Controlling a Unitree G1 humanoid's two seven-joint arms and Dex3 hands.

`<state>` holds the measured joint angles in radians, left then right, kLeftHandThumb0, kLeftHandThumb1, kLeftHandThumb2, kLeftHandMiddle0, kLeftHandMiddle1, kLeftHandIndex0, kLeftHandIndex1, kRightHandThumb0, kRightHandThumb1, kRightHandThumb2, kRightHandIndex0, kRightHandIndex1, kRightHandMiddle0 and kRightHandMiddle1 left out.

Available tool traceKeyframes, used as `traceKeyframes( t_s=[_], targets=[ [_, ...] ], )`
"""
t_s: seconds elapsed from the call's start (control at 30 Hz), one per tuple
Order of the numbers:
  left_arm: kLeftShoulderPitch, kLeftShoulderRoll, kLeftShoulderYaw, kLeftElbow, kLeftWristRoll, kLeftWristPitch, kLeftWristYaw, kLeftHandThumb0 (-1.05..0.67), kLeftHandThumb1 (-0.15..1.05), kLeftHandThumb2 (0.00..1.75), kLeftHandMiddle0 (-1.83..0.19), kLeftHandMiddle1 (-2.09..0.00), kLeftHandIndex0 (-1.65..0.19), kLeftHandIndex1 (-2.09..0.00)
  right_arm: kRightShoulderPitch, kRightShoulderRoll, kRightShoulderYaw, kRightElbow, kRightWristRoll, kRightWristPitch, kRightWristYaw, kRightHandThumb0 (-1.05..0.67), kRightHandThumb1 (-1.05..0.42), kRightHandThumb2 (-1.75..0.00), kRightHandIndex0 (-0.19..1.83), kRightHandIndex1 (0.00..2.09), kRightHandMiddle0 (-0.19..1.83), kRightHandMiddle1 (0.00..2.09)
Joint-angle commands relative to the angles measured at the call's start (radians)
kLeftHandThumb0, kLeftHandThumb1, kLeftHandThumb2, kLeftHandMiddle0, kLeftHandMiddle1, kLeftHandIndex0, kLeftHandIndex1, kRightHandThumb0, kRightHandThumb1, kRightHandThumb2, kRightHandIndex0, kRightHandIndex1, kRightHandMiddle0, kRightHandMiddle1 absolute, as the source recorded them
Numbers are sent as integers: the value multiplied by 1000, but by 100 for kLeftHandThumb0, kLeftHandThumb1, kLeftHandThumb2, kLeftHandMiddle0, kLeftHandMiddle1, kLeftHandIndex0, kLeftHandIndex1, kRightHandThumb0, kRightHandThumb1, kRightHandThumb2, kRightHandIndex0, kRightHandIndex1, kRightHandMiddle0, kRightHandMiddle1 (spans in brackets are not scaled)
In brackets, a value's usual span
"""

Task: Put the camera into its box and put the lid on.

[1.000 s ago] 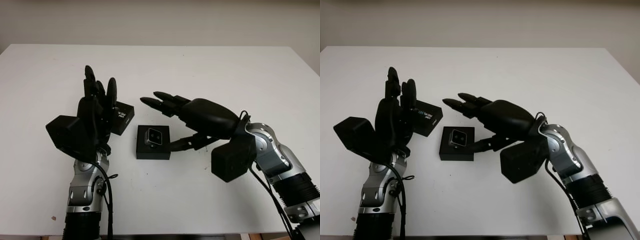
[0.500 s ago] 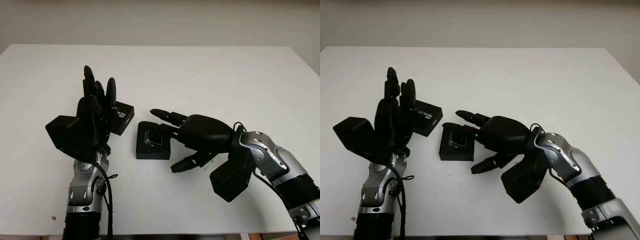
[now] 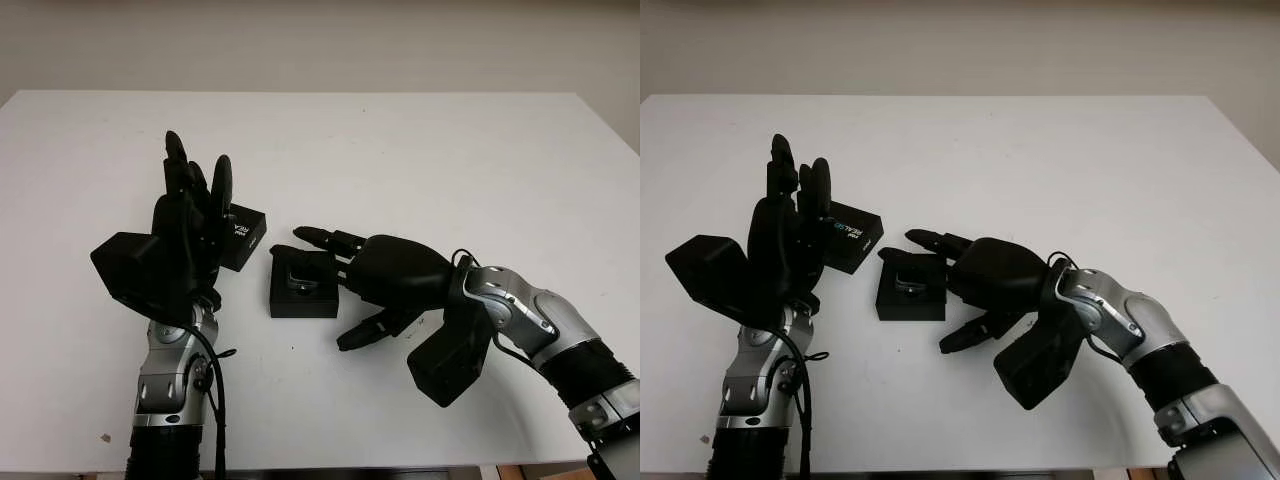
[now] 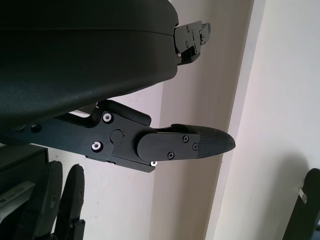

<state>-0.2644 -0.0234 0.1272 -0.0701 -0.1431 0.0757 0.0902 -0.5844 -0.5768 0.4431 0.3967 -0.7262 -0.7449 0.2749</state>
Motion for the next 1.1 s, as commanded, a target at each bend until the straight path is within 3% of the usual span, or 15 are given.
traceKeyframes(
  t_s=[0.0, 0.4, 0.67, 0.87, 1.07],
  targets=[
    [2, -11, -5, -24, 4, -6, 7, -67, 105, 34, 19, 0, 19, 0, -14, 3, 16, 10, -8, -14, 5, -94, -105, -63, -8, 7, 2, 8],
    [2, -27, -7, -39, 5, 5, 21, -66, 105, 36, 19, 0, 19, 0, -37, -3, 42, 2, -19, -52, 27, -95, -105, -61, -4, 7, 10, 9],
    [5, -18, 0, -32, 1, -9, 8, -67, 105, 34, 19, 0, 19, 0, -25, -2, 28, 23, 4, -54, 20, -94, -105, -60, -5, 6, 5, 5],
    [7, -9, 10, -35, 3, -7, 5, -64, 105, 36, 19, 0, 19, 0, -34, 33, -33, 27, 145, 35, 58, -90, -105, -60, -13, 2, -7, 1],
    [0, 10, 32, -32, -3, -9, -2, -64, 105, 36, 19, -1, 19, 0, -63, 78, -160, -7, 360, 156, 78, -87, -105, -65, -19, 1, -15, 1]
  ],
)
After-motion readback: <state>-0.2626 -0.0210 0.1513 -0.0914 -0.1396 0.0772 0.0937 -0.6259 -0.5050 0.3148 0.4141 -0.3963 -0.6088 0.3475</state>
